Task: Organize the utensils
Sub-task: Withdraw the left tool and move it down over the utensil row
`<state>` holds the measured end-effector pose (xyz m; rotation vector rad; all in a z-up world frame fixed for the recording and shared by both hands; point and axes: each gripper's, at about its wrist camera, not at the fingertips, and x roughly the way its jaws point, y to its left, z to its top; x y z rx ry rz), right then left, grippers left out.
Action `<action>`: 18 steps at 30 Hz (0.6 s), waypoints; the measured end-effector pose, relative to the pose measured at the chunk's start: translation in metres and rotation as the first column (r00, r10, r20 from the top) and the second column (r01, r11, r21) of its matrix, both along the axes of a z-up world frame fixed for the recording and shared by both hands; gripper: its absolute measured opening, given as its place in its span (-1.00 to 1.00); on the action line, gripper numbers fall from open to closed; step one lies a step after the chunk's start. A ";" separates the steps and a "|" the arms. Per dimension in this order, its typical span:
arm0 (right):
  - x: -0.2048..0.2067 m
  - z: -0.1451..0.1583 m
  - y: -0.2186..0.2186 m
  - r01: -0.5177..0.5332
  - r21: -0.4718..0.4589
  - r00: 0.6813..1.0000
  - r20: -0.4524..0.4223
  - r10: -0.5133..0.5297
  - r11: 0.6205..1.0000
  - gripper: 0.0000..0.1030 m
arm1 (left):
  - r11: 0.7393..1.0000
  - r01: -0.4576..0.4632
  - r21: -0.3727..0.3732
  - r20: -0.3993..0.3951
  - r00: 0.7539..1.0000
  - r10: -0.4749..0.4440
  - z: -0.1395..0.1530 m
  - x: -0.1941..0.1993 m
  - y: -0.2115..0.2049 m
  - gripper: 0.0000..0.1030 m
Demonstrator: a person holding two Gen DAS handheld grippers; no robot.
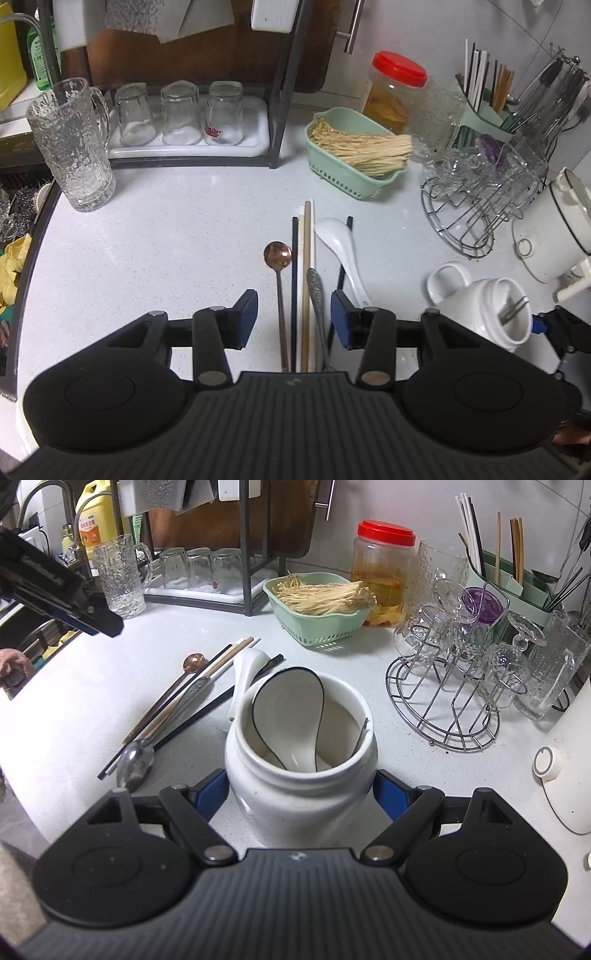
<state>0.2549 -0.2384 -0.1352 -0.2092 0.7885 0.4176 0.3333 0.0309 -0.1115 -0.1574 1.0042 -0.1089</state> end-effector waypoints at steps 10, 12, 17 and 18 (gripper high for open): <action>-0.005 0.000 0.001 0.057 -0.014 0.998 -0.002 -0.057 0.998 0.69 | 0.994 0.085 0.068 -0.001 0.996 -0.085 -0.049 0.028 0.005 -0.05; -0.004 0.001 0.003 0.075 -0.019 0.997 -0.010 -0.076 0.997 0.69 | 0.991 0.103 0.082 -0.009 0.995 -0.103 -0.059 0.034 0.007 -0.05; -0.003 0.001 0.012 0.140 -0.025 0.990 -0.022 -0.141 0.990 0.69 | 0.984 0.145 0.107 -0.003 0.989 -0.145 -0.081 0.051 0.006 -0.05; -0.003 0.001 0.013 0.153 -0.028 0.988 -0.024 -0.154 0.988 0.69 | 0.982 0.160 0.102 -0.004 0.987 -0.160 -0.084 0.054 0.004 -0.06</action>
